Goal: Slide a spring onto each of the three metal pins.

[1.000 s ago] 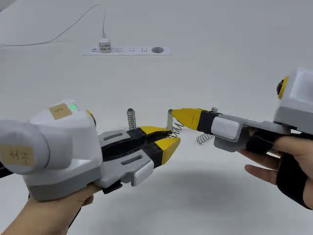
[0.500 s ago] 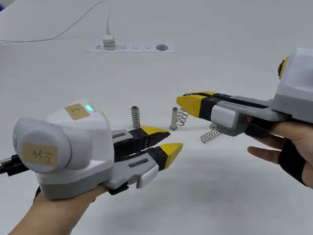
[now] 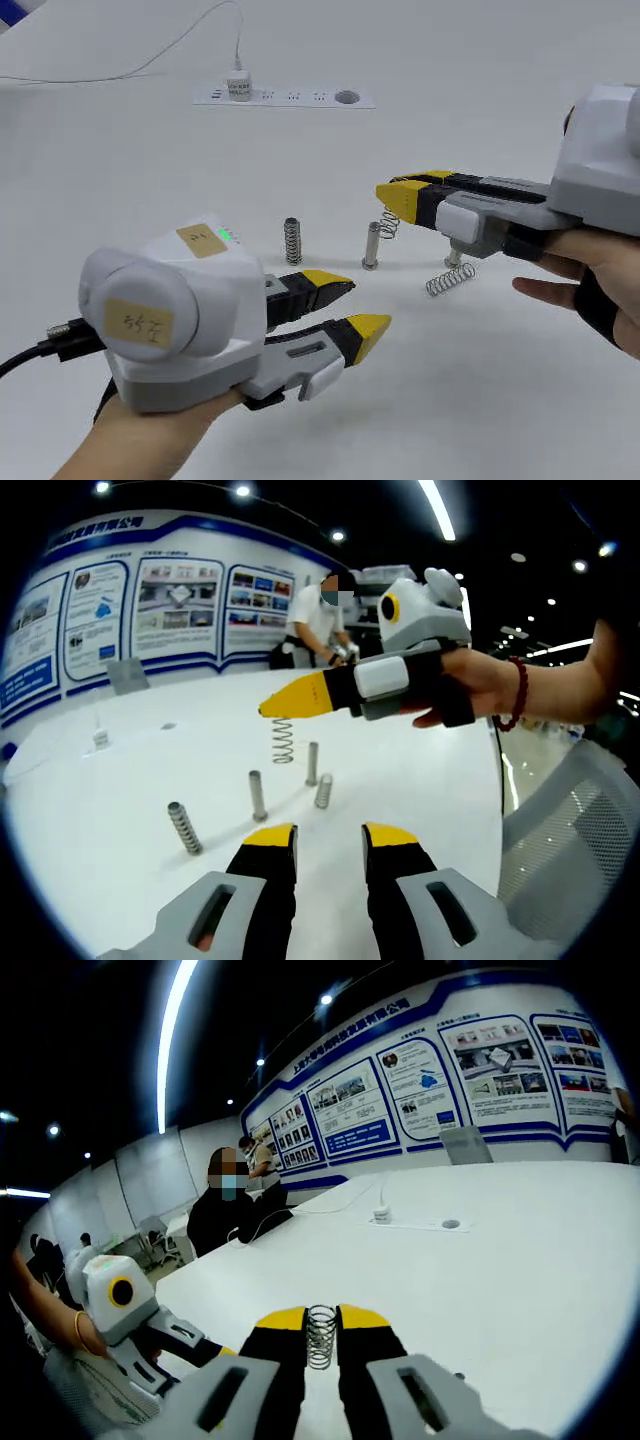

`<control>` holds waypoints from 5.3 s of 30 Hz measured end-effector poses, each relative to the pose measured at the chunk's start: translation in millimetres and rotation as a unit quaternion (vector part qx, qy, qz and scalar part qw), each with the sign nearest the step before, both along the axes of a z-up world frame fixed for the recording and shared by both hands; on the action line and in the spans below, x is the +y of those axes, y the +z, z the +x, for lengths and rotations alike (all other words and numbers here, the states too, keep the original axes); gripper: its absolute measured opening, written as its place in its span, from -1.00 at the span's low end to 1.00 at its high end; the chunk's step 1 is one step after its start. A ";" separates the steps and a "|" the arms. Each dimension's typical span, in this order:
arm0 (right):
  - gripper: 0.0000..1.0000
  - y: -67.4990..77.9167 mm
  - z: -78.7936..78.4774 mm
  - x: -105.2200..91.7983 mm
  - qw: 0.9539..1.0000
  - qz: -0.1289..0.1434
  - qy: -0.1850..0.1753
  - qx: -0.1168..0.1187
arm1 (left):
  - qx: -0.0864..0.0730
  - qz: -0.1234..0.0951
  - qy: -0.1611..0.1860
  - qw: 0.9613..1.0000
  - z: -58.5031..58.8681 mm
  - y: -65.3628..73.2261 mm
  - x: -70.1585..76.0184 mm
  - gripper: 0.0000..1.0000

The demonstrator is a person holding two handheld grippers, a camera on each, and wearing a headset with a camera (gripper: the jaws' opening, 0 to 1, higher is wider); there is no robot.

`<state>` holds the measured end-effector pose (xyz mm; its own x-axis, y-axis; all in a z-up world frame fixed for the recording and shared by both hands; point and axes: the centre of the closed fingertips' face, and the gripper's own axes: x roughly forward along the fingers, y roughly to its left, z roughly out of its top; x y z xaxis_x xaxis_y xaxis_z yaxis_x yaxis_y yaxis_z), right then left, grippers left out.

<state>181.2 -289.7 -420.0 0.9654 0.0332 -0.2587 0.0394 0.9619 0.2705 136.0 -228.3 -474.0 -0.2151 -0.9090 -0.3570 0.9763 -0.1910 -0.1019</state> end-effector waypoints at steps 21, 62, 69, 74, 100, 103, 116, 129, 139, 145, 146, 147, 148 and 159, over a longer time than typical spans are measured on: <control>-0.76 -22.0 21.9 -21.9 0.998 -0.065 -0.018 0.004 | 0.002 0.016 0.004 1.000 0.7 -10.1 -2.3 -0.17; -0.76 -57.9 23.5 -17.5 0.991 -0.116 -0.027 0.060 | -0.003 0.011 0.005 1.000 2.4 -3.1 -4.4 -0.11; -0.76 -69.2 22.0 -16.5 0.991 -0.110 -0.027 0.075 | -0.003 0.012 0.007 1.000 3.5 -2.9 -4.1 -0.13; -0.76 -74.7 21.2 -15.0 0.990 -0.109 -0.027 0.083 | -0.003 0.011 0.008 1.000 4.4 -2.6 -4.0 -0.13; -0.57 -74.4 20.7 -13.9 0.992 -0.087 -0.029 0.084 | -0.020 0.018 0.009 1.000 6.8 -8.4 -3.5 -0.10; -0.52 -67.4 19.0 -13.1 0.992 -0.090 -0.027 0.079 | -0.021 0.015 0.010 1.000 6.6 -7.7 -3.9 -0.09; -0.32 -40.4 -3.9 -17.5 0.994 -0.088 -0.037 0.061 | -0.024 -0.009 0.003 1.000 -2.2 1.0 -7.5 -0.04; -0.23 -28.0 -37.8 -27.5 0.994 -0.074 -0.059 0.056 | -0.030 -0.014 -0.009 0.999 -12.9 4.7 -19.7 -0.07; -0.18 -25.4 -63.7 -28.3 0.994 -0.071 -0.071 0.044 | -0.045 -0.014 -0.018 0.999 -14.7 5.9 -41.6 -0.13; -0.13 -25.0 -76.6 -31.1 0.994 -0.066 -0.076 0.039 | -0.057 -0.005 -0.025 0.998 -16.7 -1.0 -54.4 -0.17; -0.12 -25.0 -78.4 -31.7 0.994 -0.065 -0.077 0.039 | -0.058 -0.003 -0.025 0.998 -17.0 -2.5 -56.1 -0.18; -0.12 -24.6 -81.0 -32.1 0.994 -0.064 -0.077 0.037 | -0.060 -0.002 -0.027 0.998 -17.8 -4.3 -58.7 -0.19; -0.12 -24.2 -82.5 -32.5 0.994 -0.064 -0.078 0.037 | -0.061 -0.001 -0.028 0.998 -18.1 -5.5 -60.2 -0.19; -0.10 -25.7 -100.2 -36.0 0.994 -0.057 -0.089 0.038 | -0.069 0.021 -0.025 0.997 -19.5 -25.0 -80.1 -0.31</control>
